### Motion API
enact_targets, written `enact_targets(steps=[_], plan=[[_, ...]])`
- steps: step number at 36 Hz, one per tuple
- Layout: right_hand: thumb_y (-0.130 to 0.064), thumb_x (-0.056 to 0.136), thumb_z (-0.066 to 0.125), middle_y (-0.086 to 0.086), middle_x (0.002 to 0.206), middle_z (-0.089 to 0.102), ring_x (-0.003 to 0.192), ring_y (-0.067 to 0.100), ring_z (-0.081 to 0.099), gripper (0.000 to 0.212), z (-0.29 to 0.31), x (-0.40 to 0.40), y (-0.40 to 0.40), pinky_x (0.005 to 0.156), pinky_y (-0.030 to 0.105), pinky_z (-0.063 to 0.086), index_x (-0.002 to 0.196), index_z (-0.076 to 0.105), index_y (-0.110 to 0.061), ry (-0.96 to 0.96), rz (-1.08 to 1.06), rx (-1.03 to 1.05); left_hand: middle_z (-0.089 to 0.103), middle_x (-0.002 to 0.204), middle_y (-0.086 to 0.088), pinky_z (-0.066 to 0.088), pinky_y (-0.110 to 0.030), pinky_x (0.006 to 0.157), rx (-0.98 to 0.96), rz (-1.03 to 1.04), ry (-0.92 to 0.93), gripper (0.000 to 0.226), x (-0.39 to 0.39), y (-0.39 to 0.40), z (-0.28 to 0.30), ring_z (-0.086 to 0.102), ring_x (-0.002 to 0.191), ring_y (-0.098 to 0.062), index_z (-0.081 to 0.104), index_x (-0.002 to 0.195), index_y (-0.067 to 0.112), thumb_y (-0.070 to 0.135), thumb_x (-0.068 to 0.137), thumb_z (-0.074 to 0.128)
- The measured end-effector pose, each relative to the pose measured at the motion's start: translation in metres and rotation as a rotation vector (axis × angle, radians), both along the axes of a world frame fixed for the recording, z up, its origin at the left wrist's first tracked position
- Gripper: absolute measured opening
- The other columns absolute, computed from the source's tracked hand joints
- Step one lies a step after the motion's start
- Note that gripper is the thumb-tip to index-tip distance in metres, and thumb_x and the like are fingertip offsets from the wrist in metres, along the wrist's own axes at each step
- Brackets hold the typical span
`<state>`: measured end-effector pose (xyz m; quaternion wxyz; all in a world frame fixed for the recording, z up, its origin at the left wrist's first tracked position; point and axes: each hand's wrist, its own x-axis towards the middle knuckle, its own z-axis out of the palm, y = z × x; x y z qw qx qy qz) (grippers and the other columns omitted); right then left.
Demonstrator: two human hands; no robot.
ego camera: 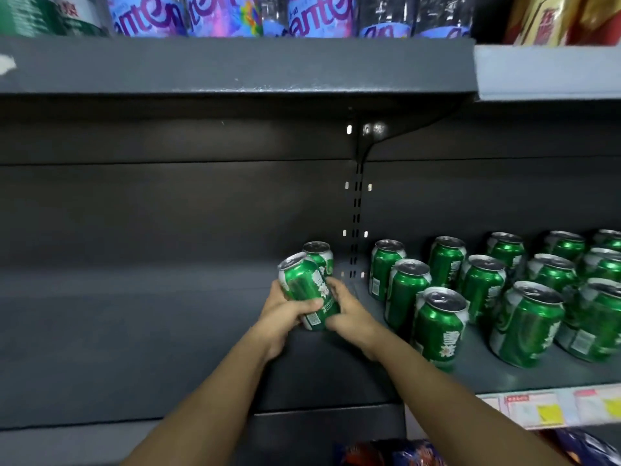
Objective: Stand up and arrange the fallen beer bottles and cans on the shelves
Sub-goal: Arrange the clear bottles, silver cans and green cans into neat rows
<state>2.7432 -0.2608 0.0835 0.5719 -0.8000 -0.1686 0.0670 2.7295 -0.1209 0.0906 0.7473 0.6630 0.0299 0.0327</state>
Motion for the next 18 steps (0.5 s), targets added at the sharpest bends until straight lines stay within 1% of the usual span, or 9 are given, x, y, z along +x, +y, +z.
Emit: enact_targets(steps=[2,4,6,7,9,11,13,15,18], plan=[[0.006,0.076,0.063,-0.007,0.115,0.059,0.101,0.006,0.055,0.071,-0.004,-0.008,-0.008,0.080,0.009,0.044,0.134,0.037,-0.024,0.024,0.034,0.036,0.067,0.117,-0.011,0.054,-0.034,0.083,0.000,-0.115,0.013,0.059,-0.001,0.003,0.006,0.066,0.104,-0.024,0.050,0.122,0.014,-0.015,0.075,0.068],[0.008,0.078,0.067,-0.005,0.111,0.063,0.097,0.005,0.059,0.063,-0.007,-0.013,-0.010,0.078,0.010,0.046,0.128,0.044,-0.024,0.053,0.032,0.104,0.067,0.115,-0.010,0.053,-0.031,0.082,0.050,-0.176,0.013,0.056,-0.003,0.004,0.010,0.066,0.103,-0.023,0.053,0.118,0.016,-0.018,0.075,0.065],[0.002,0.078,0.072,-0.006,0.107,0.063,0.094,0.004,0.060,0.054,-0.009,-0.018,-0.009,0.073,0.008,0.046,0.119,0.047,-0.023,0.052,-0.036,0.121,0.067,0.116,-0.010,0.052,-0.030,0.083,0.083,-0.214,0.014,0.059,-0.005,0.003,0.010,0.065,0.105,-0.024,0.055,0.121,0.016,-0.019,0.075,0.064],[-0.002,0.077,0.076,-0.005,0.106,0.063,0.095,0.008,0.061,0.052,-0.011,-0.019,-0.008,0.075,0.011,0.047,0.116,0.048,-0.022,0.040,-0.091,0.103,0.068,0.117,-0.011,0.052,-0.032,0.085,0.089,-0.230,0.016,0.061,-0.006,0.002,0.008,0.064,0.108,-0.025,0.055,0.124,0.016,-0.019,0.075,0.064],[-0.016,0.070,0.083,-0.004,0.110,0.064,0.104,0.016,0.060,0.058,-0.015,-0.020,-0.008,0.089,0.026,0.048,0.114,0.046,-0.022,-0.036,-0.208,-0.028,0.068,0.118,-0.010,0.052,-0.034,0.090,0.120,-0.240,0.018,0.063,-0.010,-0.003,0.004,0.063,0.112,-0.026,0.055,0.128,0.016,-0.016,0.075,0.067],[-0.033,0.067,0.084,-0.005,0.117,0.063,0.113,0.019,0.057,0.067,-0.019,-0.021,-0.009,0.101,0.037,0.040,0.118,0.043,-0.022,-0.120,-0.298,-0.245,0.069,0.116,-0.004,0.052,-0.029,0.088,0.185,-0.216,0.010,0.061,-0.017,-0.011,0.003,0.064,0.110,-0.019,0.055,0.126,0.019,-0.010,0.075,0.072],[-0.044,0.068,0.081,-0.005,0.123,0.061,0.120,0.019,0.053,0.073,-0.021,-0.024,-0.010,0.101,0.036,0.033,0.123,0.039,-0.021,-0.161,-0.368,-0.391,0.068,0.113,0.001,0.051,-0.018,0.077,0.245,-0.150,-0.017,0.059,-0.023,-0.021,0.003,0.064,0.103,-0.010,0.051,0.122,0.019,-0.003,0.075,0.077],[-0.051,0.069,0.078,-0.003,0.125,0.060,0.123,0.019,0.050,0.079,-0.023,-0.026,-0.010,0.098,0.036,0.029,0.128,0.037,-0.018,-0.186,-0.407,-0.446,0.066,0.110,0.002,0.050,-0.012,0.067,0.277,-0.087,-0.055,0.057,-0.025,-0.029,0.003,0.063,0.097,-0.005,0.047,0.117,0.017,0.000,0.073,0.080],[-0.054,0.071,0.075,0.000,0.127,0.059,0.126,0.021,0.048,0.083,-0.024,-0.024,-0.009,0.098,0.036,0.029,0.132,0.034,-0.015,-0.204,-0.438,-0.474,0.069,0.108,-0.003,0.052,-0.016,0.069,0.274,-0.050,-0.106,0.052,-0.021,-0.032,0.001,0.067,0.096,-0.009,0.049,0.108,0.013,-0.003,0.071,0.081]])
